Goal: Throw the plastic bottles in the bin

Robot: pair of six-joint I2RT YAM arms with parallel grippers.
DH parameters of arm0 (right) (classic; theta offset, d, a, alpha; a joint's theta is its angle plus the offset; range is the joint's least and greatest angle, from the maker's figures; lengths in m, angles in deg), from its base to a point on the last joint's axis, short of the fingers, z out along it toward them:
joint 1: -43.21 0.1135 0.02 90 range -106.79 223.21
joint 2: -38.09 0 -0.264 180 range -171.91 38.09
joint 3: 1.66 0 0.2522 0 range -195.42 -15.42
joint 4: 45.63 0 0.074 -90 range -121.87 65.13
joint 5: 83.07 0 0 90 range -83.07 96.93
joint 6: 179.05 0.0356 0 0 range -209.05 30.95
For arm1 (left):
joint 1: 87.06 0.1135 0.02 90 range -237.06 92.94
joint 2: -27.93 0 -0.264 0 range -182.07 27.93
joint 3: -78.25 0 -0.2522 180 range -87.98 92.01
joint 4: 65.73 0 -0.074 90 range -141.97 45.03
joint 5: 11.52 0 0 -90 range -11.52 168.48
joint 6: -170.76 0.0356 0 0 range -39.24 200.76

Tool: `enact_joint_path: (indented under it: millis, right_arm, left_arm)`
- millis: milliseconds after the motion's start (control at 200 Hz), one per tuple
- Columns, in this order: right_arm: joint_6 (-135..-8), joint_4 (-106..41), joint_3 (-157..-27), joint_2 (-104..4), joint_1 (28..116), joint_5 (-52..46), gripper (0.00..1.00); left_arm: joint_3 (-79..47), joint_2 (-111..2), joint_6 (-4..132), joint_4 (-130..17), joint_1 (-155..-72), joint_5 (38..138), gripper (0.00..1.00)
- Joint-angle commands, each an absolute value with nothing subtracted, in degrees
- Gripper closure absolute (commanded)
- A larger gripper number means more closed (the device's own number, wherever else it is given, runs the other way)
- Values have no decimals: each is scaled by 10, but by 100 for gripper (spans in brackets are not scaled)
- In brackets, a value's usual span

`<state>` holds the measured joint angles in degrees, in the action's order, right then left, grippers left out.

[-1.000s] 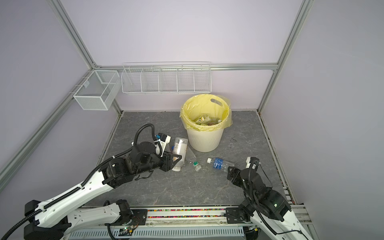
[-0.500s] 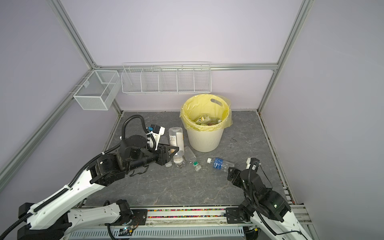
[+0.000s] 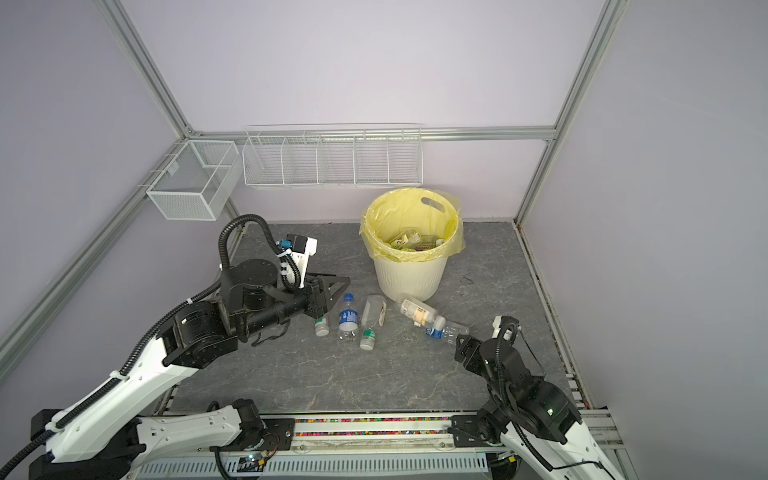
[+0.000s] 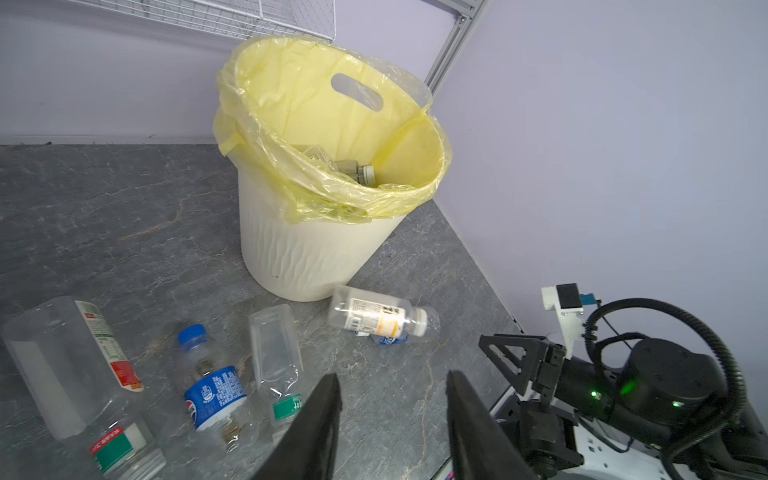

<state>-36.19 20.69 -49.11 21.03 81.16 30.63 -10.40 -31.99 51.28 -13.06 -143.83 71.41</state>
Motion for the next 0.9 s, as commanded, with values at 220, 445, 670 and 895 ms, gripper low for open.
enact_joint_path:
  millis: [220, 445, 670, 895]
  right_arm:
    - [-345, 173, -468, 163, 810, 286, 12]
    - [-347, 150, -469, 122, 811, 276, 12]
    - [-344, 121, -464, 77, 818, 237, 12]
    - [-333, 112, -463, 41, 840, 248, 12]
  left_arm:
    - [-300, -251, 470, -119, -1432, 674, 25]
    - [-358, -218, 452, -121, -1428, 664, 15]
    - [-390, -231, 453, -135, -1427, 683, 8]
    - [-442, -238, 425, -190, -1427, 756, 3]
